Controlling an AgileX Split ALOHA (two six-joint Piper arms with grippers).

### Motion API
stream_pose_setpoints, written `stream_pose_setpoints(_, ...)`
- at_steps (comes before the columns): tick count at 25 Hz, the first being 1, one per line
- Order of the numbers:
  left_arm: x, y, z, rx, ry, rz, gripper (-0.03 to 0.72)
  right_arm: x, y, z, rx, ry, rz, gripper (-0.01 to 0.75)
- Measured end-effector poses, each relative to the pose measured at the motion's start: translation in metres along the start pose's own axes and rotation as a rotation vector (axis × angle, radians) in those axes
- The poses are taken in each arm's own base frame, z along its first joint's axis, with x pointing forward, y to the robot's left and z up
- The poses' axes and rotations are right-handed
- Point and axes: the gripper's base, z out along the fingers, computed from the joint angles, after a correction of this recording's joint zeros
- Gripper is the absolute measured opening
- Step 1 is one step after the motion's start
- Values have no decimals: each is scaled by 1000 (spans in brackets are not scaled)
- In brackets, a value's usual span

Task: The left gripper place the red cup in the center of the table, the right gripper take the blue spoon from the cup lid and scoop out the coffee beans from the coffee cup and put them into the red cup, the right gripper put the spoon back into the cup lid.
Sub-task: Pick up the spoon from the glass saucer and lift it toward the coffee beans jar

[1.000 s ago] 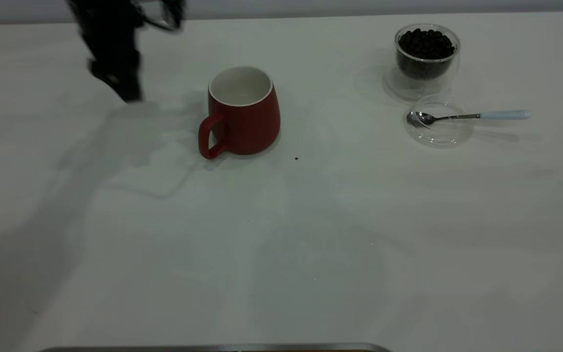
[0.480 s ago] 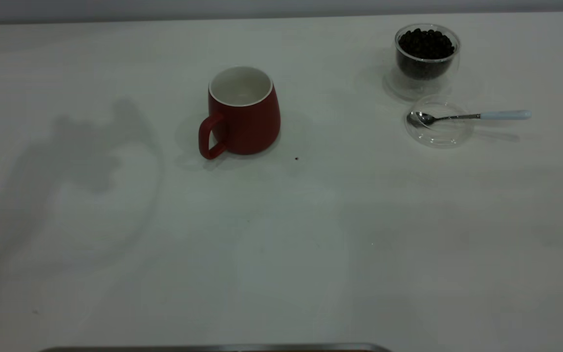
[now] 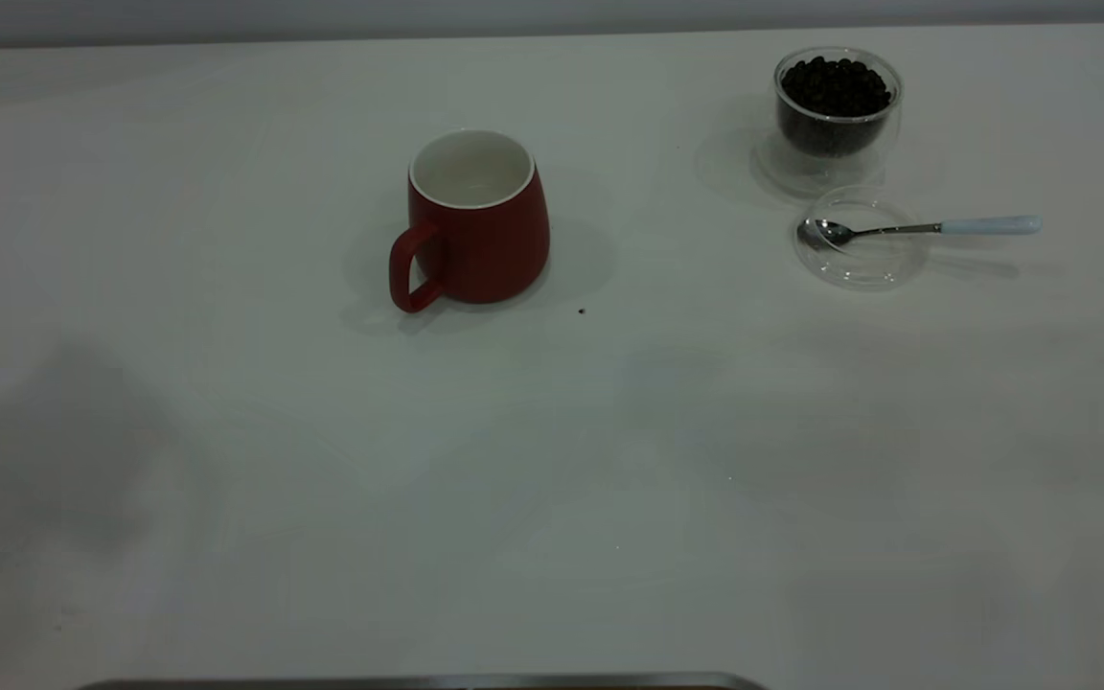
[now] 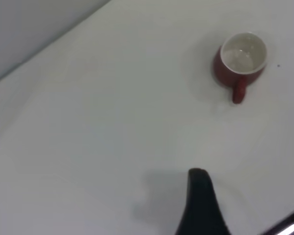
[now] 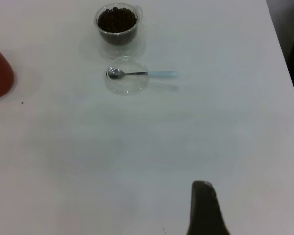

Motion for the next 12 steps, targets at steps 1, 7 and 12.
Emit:
stream_pose_setpoints(1,14,-6,-5,-2,3,-21,587,0,0,0,0,0,0,525)
stream_pose_setpoints(7,104,-43,0,-4,91,-150,587,0,0,0,0,0,1,525)
stream_pose_setpoints(12,169,-68,12,-26,118,-316,587,0,0,0,0,0,1,525)
